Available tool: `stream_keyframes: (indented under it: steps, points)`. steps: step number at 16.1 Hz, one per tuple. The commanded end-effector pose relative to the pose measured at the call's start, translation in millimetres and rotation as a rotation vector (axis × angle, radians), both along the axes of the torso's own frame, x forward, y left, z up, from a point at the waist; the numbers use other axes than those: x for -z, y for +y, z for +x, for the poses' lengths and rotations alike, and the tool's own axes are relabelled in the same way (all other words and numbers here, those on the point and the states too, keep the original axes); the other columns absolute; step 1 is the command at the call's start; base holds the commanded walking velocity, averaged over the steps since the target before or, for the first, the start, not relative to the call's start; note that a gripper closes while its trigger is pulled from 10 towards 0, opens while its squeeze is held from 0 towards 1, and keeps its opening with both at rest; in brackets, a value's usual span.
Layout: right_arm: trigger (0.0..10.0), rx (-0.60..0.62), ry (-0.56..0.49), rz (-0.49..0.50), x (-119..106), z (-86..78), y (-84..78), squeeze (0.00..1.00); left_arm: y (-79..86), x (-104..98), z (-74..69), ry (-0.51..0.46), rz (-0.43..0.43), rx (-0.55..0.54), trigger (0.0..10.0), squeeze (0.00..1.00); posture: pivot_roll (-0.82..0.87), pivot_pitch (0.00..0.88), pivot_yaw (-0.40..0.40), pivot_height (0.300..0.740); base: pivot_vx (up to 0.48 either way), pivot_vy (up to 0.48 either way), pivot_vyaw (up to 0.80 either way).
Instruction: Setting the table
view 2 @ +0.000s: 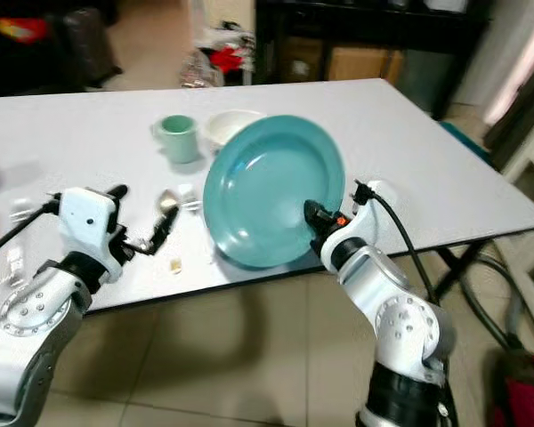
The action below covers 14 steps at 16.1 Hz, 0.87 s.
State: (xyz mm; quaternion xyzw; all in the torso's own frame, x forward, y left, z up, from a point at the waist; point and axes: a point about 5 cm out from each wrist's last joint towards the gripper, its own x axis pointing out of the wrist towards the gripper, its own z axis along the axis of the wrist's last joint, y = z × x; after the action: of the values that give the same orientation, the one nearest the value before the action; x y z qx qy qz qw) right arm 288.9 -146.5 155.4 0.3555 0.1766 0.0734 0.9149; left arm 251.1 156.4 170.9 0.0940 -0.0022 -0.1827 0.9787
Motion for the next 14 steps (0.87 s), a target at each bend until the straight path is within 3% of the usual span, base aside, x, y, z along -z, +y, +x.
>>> stream_keyframes:
  steps: [1, 4, 6, 7, 14]
  points:
    - [10.0, 0.05, 0.009, 0.074, -3, 4.8, -9.0, 0.0, -9.2, -3, -0.5, 0.006, 0.001, 0.09, 10.0, 0.07, -0.02, 0.011, -0.006, 0.74, 0.0, 0.0, 0.0]
    - [10.0, 0.091, 0.129, 0.196, 12, 22.1, -11.3, 0.0, -19.5, 0, 0.4, 0.046, 0.055, 0.249, 10.0, 0.06, -0.02, 0.013, 0.001, 0.74, 0.0, 0.0, 0.0]
    - [10.0, 0.103, 0.149, 0.218, 14, 28.4, -12.4, 0.0, -20.3, -1, -0.9, 0.051, 0.06, 0.282, 10.0, 0.06, -0.02, 0.015, 0.003, 0.74, 0.0, 0.0, 0.0]
    - [10.0, 0.107, 0.201, 0.233, 18, 42.9, -13.2, 0.0, -18.4, -2, -5.1, 0.073, 0.066, 0.329, 10.0, 0.06, -0.01, 0.02, 0.005, 0.74, 0.0, 0.0, 0.0]
    - [10.0, 0.073, 0.307, 0.244, 29, 67.6, -3.4, 0.0, -20.3, 2, -13.3, 0.127, 0.094, 0.426, 10.0, 0.06, 0.0, 0.028, 0.014, 0.74, 0.0, 0.0, 0.0]
